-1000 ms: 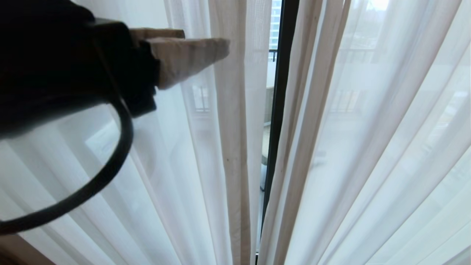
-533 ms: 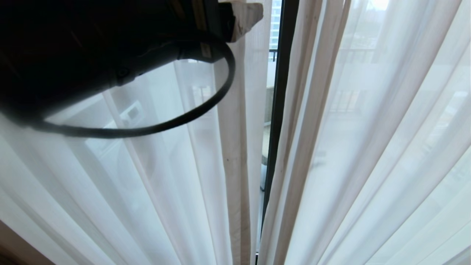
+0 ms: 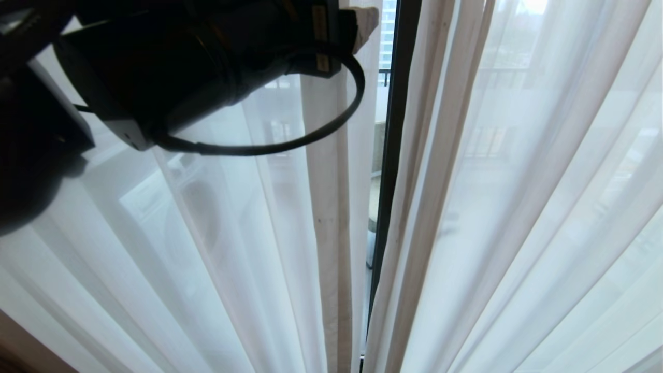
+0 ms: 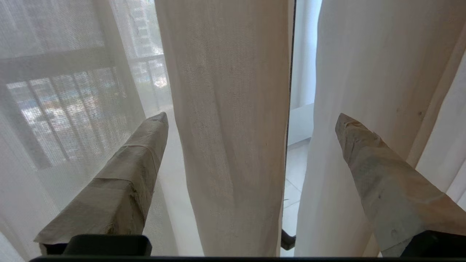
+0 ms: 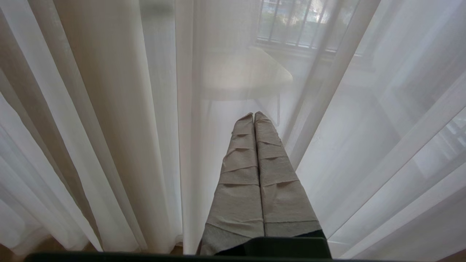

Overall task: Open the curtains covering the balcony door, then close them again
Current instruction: Pull the inner curtains open on both sides

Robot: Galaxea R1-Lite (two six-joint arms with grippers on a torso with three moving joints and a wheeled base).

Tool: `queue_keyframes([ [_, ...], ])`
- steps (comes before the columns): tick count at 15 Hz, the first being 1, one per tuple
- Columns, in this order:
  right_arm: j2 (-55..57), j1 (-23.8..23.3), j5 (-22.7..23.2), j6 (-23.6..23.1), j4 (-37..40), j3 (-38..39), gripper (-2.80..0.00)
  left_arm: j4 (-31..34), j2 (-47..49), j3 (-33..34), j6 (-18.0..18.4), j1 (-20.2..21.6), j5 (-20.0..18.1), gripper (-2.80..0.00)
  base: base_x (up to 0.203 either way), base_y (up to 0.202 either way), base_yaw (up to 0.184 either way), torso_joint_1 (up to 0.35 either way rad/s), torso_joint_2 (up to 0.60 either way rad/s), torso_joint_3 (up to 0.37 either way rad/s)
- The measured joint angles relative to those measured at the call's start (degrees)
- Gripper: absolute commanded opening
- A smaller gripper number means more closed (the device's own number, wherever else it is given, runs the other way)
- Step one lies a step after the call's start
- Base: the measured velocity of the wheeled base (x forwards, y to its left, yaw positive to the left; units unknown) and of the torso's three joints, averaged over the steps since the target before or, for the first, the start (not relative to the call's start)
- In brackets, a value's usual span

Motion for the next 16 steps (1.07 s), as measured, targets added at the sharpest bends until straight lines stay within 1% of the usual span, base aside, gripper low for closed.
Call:
queue_keyframes([
  [1,0.00,0.00,-0.01,0.00,0.01,0.00,-2.80,-0.10,0.36,-0.12,0.00,0.49,0.16,-2.80,0.000,0.000,0.000,0.000,0.00,0.000],
  [5,0.00,0.00,-0.01,-0.02,-0.01,0.00,-2.80,-1.63,1.10,-0.15,-0.03,1.45,0.01,-2.80,0.000,0.000,0.000,0.000,0.00,0.000],
  [16,0.00,0.00,-0.01,0.00,-0.02,0.00,-2.80,-1.73,0.83,0.22,0.02,3.44,0.15,-2.80,0.000,0.000,0.000,0.000,0.00,0.000],
])
